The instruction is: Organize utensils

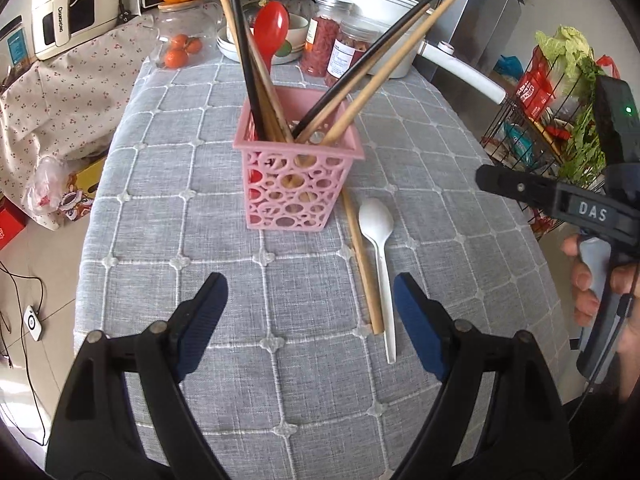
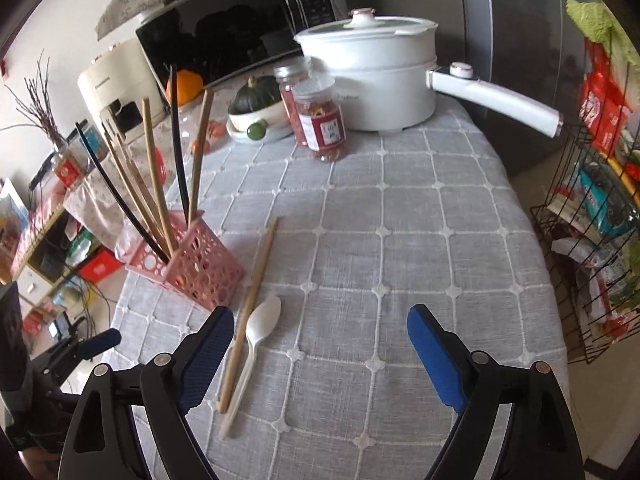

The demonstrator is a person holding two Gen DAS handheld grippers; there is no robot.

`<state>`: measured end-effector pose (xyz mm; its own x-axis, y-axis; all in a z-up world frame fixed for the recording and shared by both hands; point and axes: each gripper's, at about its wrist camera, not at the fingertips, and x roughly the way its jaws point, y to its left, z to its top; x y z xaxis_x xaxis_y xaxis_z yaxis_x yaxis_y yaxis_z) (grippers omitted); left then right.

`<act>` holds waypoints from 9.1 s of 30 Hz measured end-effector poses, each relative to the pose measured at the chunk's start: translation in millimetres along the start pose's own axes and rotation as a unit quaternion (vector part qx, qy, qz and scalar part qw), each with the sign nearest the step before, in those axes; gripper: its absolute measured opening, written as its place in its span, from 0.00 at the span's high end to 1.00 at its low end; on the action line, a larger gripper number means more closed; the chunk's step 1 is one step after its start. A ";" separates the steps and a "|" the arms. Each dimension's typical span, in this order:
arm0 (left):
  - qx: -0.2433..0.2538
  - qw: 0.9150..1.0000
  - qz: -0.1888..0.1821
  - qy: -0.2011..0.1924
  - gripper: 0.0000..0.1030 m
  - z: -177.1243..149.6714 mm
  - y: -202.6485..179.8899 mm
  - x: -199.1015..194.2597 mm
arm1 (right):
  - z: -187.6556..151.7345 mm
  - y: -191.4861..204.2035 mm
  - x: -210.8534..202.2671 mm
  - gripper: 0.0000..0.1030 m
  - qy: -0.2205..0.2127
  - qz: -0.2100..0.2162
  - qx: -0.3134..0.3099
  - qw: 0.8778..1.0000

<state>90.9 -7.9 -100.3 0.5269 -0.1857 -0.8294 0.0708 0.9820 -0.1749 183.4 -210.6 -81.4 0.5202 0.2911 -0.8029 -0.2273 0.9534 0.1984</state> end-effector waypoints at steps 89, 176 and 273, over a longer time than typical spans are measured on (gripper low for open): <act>0.034 0.997 -0.066 0.005 0.26 -10.0 -55.9 -11.9 | 2.9 -26.6 -81.5 0.94 -0.062 0.084 0.057 0.993; 0.132 0.900 0.196 -0.366 0.62 110.5 -48.4 -1.7 | 33.5 -2.2 -122.8 0.94 -0.183 0.047 0.039 0.981; 0.003 0.977 0.105 -0.186 0.00 -10.5 -40.1 -116.8 | -67.4 53.4 -143.9 0.00 -0.175 -0.145 -0.011 0.974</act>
<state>17.6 -25.9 -1.9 0.8020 0.0438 -0.5958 -0.0681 0.9975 -0.0183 40.9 -206.9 6.8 0.8129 0.0234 -0.5819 -0.0452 0.9987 -0.0230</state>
